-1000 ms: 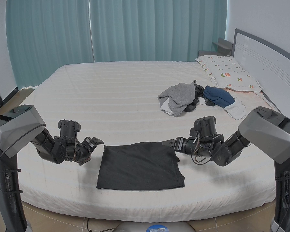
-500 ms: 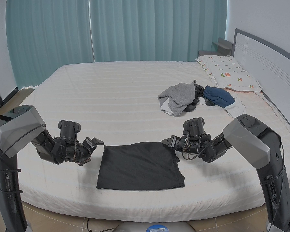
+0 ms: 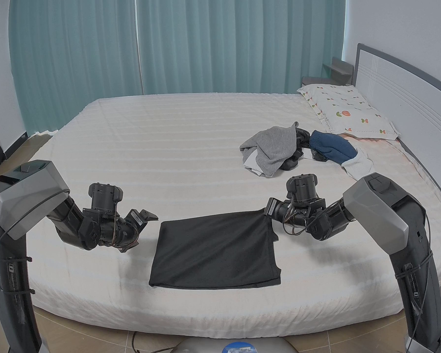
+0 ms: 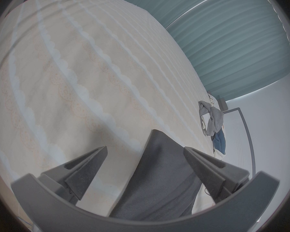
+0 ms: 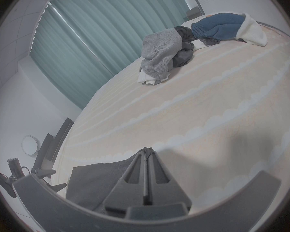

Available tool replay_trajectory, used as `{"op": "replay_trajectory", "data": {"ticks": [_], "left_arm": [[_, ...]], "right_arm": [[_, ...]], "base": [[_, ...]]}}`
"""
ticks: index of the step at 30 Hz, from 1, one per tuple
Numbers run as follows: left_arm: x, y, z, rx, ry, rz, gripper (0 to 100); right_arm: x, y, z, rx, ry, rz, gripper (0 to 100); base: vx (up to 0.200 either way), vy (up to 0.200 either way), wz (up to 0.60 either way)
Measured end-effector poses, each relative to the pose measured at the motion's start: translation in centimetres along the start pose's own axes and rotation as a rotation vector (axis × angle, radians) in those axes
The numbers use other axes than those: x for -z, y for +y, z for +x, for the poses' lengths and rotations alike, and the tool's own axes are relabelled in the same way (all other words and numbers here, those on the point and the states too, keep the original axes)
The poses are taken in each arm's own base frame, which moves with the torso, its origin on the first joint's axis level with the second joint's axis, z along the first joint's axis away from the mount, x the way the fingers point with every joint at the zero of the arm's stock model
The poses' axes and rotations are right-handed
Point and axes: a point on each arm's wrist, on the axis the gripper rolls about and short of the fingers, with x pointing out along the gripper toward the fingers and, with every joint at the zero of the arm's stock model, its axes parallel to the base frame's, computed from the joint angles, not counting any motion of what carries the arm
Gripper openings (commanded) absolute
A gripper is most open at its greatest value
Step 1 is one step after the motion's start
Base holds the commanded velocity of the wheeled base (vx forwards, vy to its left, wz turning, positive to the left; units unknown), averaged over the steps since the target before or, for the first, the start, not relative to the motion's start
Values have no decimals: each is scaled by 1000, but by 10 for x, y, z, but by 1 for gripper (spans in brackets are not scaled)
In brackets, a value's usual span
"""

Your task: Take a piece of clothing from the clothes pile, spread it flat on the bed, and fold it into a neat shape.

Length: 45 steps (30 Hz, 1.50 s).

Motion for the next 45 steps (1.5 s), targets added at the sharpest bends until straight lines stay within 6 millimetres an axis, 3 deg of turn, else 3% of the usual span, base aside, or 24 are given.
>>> {"op": "replay_trajectory", "data": {"ticks": [11, 12, 22, 23, 31, 39, 45], "left_arm": [[0, -11, 5, 28, -17, 27, 100], [0, -14, 7, 33, -20, 32, 100], [5, -30, 30, 55, -40, 83, 100], [6, -31, 34, 52, -47, 91, 0], [9, -34, 51, 33, -79, 121, 0], [10, -32, 62, 1, -122, 124, 0], [8, -29, 65, -36, -174, 102, 0]], "right_arm": [[3, 3, 0, -6, 5, -1, 0], [4, 3, 0, -6, 7, -2, 100], [6, 1, -13, -1, 40, 16, 100], [8, 0, -19, 1, 58, 19, 100], [28, -6, -59, 12, 164, 29, 100], [62, -9, -107, -15, 275, -24, 100], [80, -7, -128, -45, 313, -68, 100]], "base": [[0, 0, 0], [0, 0, 0], [0, 0, 0], [0, 0, 0], [0, 0, 0], [0, 0, 0], [0, 0, 0]]}}
